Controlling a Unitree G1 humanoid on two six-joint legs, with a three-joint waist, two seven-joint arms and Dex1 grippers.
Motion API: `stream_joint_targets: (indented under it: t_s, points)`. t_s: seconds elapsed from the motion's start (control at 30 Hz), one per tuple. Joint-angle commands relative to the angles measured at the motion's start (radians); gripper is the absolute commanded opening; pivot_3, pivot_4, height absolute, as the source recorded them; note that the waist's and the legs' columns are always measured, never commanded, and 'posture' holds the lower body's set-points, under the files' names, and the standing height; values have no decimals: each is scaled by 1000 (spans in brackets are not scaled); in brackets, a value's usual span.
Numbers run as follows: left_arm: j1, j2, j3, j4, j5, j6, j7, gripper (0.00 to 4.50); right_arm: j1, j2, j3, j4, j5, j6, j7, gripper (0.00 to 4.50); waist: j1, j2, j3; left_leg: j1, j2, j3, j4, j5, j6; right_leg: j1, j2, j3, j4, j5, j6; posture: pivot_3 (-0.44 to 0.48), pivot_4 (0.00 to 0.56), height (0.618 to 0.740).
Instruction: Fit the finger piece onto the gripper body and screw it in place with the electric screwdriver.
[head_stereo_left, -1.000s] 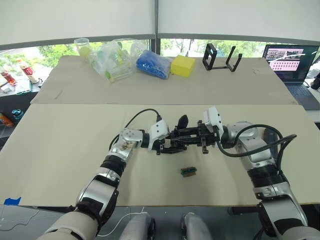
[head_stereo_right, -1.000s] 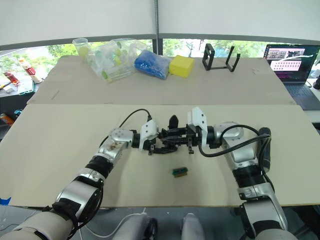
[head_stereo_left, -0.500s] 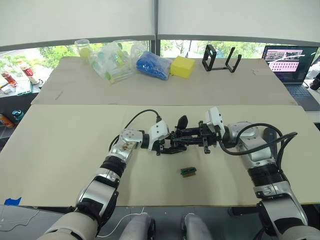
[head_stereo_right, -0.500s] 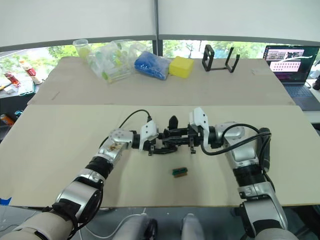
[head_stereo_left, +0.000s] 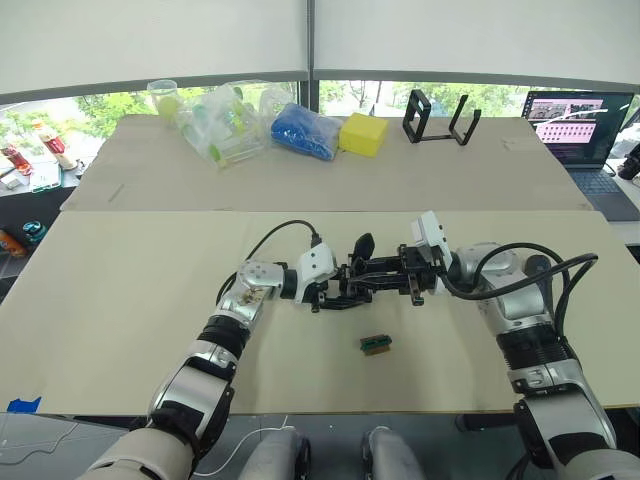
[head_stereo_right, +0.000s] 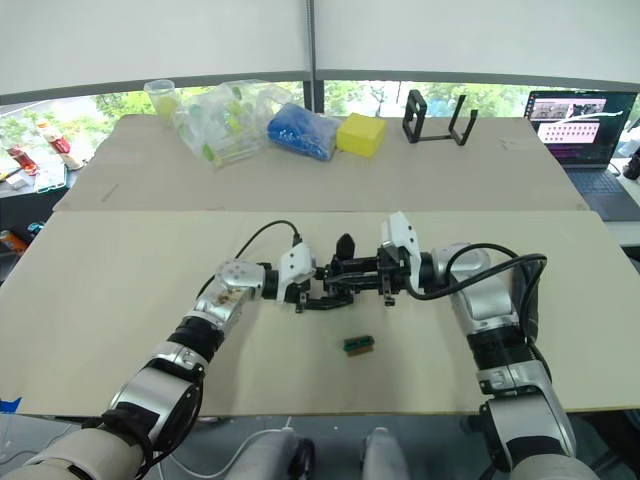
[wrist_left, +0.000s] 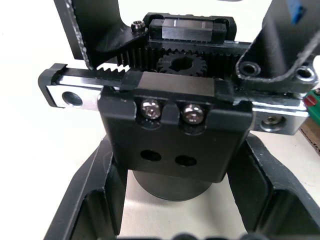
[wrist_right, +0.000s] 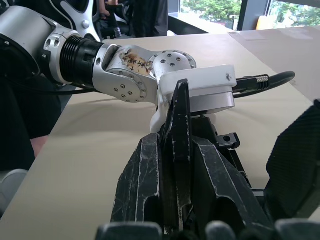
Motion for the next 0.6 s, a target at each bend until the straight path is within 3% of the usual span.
stream_joint_targets:
  t_s: [0.03, 0.23, 0.6]
  points:
    - [16, 29, 3, -49, -10, 7, -25, 2302, 62, -14, 56, 71, -81, 12, -3, 349, -1, 0, 0, 0, 0, 0, 0, 0, 0, 0, 0, 0, 0, 0, 0, 0, 150, 740]
    - [24, 29, -1, -69, -11, 21, -17, 2302, 99, 26, 62, -1, -65, 18, -45, 349, -10, -1, -4, 3, 1, 0, -3, 0, -1, 0, 0, 0, 0, 0, 0, 0, 150, 740]
    - [24, 26, -1, -70, -13, 31, -9, 2302, 83, 64, 73, 23, -80, -6, -85, 349, -20, -3, -10, 5, 1, 0, -5, 0, -1, 1, 0, 0, 0, 0, 0, 0, 150, 740]
